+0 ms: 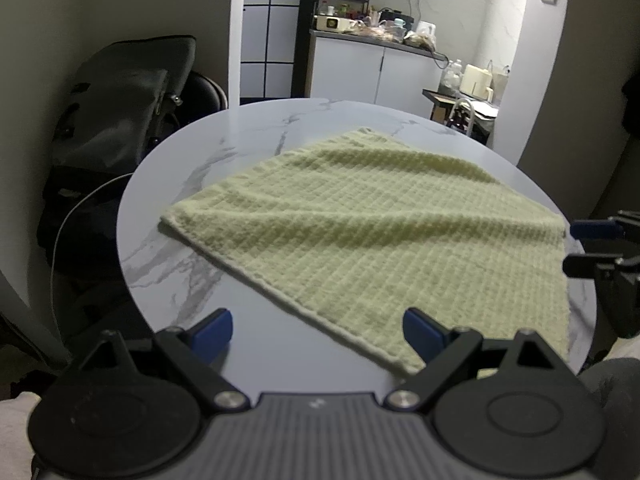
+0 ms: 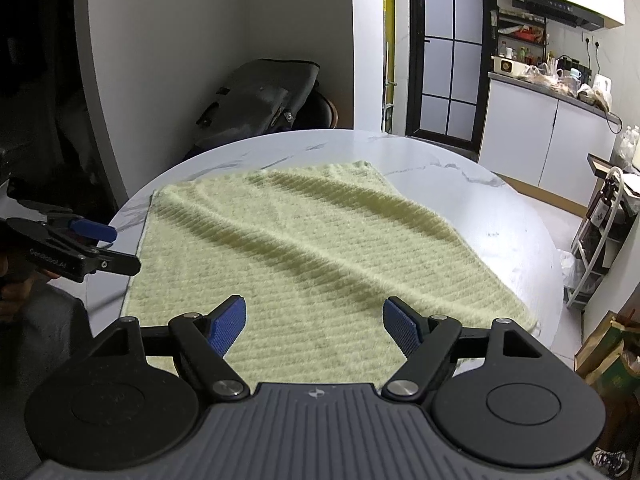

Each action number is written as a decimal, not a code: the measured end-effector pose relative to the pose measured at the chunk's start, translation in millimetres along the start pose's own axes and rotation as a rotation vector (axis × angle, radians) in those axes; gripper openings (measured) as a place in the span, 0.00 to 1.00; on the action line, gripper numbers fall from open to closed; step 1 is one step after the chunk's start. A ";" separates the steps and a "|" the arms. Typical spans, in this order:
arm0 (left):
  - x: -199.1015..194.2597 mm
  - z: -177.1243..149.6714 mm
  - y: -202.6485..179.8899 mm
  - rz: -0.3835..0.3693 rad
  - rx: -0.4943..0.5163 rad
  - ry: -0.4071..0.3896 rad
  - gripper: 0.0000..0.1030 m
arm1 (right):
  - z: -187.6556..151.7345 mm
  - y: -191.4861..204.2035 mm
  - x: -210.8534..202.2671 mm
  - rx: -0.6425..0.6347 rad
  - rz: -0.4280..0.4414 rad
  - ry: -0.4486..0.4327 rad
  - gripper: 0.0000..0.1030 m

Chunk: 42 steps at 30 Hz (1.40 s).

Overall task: Fold towel
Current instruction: 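Move both grippers to the towel edge nearest them, fingers open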

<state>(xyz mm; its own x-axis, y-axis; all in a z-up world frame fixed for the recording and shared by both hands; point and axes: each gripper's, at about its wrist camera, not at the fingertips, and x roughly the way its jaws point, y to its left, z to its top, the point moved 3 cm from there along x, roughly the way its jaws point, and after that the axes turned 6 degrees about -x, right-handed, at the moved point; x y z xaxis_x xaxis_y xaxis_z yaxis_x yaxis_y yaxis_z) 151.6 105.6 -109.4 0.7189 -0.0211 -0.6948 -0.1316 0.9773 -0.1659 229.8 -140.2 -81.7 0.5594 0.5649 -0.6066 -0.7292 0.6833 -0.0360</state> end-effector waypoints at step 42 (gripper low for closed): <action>19.7 45.2 63.4 0.105 -0.163 -0.034 0.91 | 101.7 -51.1 104.0 -0.042 0.009 0.043 0.77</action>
<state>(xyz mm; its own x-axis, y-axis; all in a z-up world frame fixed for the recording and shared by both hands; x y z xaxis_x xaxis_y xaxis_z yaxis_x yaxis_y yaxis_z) 188.3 176.6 -101.9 0.7174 0.0892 -0.6909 -0.3144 0.9265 -0.2068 365.3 -69.4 -62.2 0.5358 0.5504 -0.6403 -0.7506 0.6577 -0.0627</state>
